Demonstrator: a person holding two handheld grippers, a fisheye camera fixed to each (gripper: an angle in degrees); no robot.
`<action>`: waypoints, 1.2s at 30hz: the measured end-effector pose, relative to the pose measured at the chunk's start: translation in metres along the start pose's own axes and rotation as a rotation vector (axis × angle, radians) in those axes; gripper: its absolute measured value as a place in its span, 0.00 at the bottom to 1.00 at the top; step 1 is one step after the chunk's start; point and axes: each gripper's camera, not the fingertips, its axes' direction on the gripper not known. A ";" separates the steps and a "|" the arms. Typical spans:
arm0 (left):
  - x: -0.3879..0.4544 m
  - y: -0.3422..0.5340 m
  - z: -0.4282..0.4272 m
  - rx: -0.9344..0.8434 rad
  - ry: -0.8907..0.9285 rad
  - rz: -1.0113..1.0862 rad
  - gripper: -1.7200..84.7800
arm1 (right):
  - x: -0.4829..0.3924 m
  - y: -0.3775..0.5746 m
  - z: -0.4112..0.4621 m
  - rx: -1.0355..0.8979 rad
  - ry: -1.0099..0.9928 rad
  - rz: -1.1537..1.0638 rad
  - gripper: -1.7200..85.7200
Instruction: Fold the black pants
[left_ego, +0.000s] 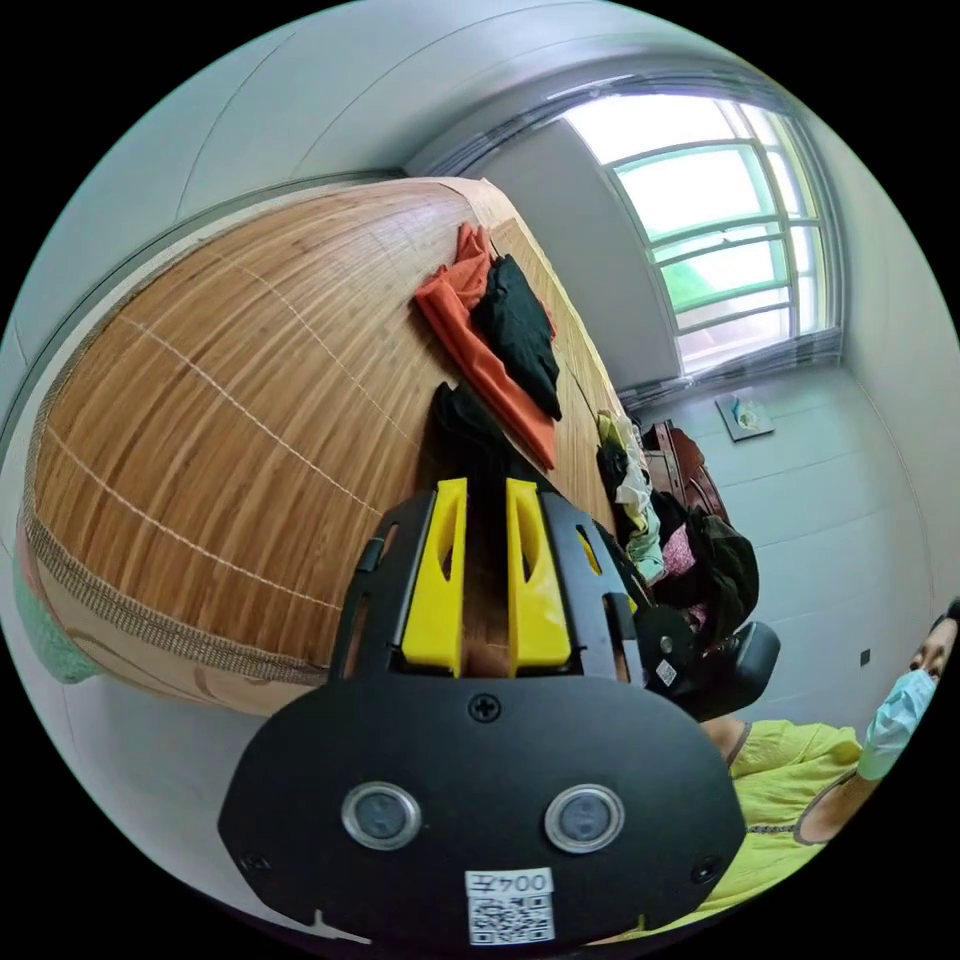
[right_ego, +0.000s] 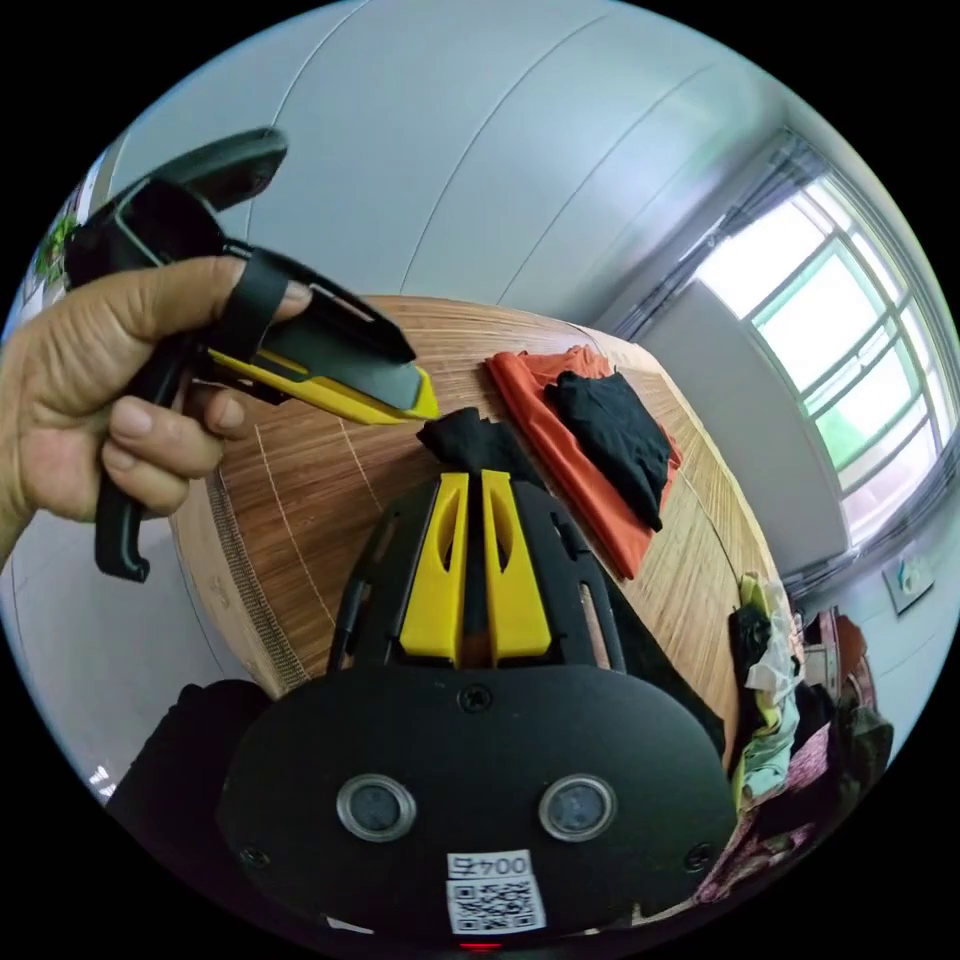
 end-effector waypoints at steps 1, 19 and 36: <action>-0.006 -0.007 0.002 -0.014 0.009 -0.025 0.13 | 0.001 0.002 -0.001 0.012 -0.013 0.022 0.04; 0.014 -0.097 0.049 -0.280 0.090 -0.026 0.23 | -0.020 0.005 0.009 0.050 -0.012 -0.040 0.04; 0.194 -0.076 0.041 -0.152 -0.016 0.310 0.06 | 0.124 0.049 -0.055 0.134 -0.081 0.261 0.05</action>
